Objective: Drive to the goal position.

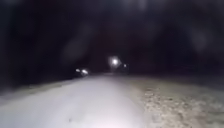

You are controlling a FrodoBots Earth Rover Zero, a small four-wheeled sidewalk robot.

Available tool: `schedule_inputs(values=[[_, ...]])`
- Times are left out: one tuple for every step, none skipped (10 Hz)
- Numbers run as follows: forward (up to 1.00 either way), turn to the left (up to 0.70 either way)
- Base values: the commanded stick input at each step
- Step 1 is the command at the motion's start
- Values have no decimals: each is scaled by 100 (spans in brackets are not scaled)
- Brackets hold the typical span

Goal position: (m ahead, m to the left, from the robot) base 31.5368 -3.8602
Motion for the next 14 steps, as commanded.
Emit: schedule_inputs(values=[[100, 40], [100, 40], [100, 39], [100, 5], [100, 0], [100, 0], [100, 0], [100, 0], [100, 40], [100, 40], [100, 40], [100, 25], [100, 0], [100, 0]])
